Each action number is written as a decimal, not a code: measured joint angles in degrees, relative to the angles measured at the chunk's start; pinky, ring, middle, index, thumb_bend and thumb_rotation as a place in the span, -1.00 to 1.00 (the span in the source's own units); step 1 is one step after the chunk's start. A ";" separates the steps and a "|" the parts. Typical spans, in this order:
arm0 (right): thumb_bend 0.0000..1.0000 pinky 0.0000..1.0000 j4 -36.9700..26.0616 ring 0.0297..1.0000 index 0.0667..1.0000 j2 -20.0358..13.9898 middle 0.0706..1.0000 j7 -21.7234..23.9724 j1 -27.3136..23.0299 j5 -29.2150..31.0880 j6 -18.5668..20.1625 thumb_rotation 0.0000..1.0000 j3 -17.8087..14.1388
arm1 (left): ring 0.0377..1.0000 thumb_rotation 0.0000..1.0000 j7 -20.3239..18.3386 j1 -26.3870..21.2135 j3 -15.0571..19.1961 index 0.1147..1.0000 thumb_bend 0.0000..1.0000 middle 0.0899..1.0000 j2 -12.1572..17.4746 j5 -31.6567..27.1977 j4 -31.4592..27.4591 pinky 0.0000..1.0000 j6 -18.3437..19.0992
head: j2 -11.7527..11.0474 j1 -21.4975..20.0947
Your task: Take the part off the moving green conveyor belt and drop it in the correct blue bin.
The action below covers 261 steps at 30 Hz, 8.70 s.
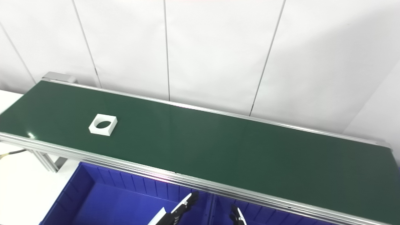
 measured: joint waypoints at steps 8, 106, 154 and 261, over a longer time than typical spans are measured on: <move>0.65 1.00 0.24 0.96 0.99 -0.13 0.98 1.58 -0.01 1.59 -0.01 1.00 -0.91 | 0.91 0.48 0.90 -1.05 -0.30 0.94 0.56 0.92 -0.54 0.06 1.91 0.93 -1.83 | -0.53 2.54; 0.70 0.94 -2.90 0.89 0.92 3.80 0.95 4.62 -0.70 -0.99 -0.48 1.00 -0.94 | 0.76 -0.71 -8.27 -58.86 -7.09 0.83 1.00 0.81 15.81 33.51 23.55 0.69 3.55 | 4.57 2.02; 0.71 0.92 -8.32 0.89 0.89 6.28 0.94 4.28 1.76 -3.12 -0.48 1.00 0.45 | -0.10 -1.00 13.74 -56.71 -18.55 0.08 0.40 -0.02 9.84 44.71 38.55 -0.11 10.60 | 7.03 -1.85; 0.75 0.61 -15.81 0.73 0.83 4.47 0.81 7.38 -3.88 1.07 7.64 0.97 -4.03 | -0.55 -1.00 -19.22 -17.41 9.11 -0.17 0.05 -0.16 26.28 30.55 -34.85 -0.61 20.55 | 23.82 6.59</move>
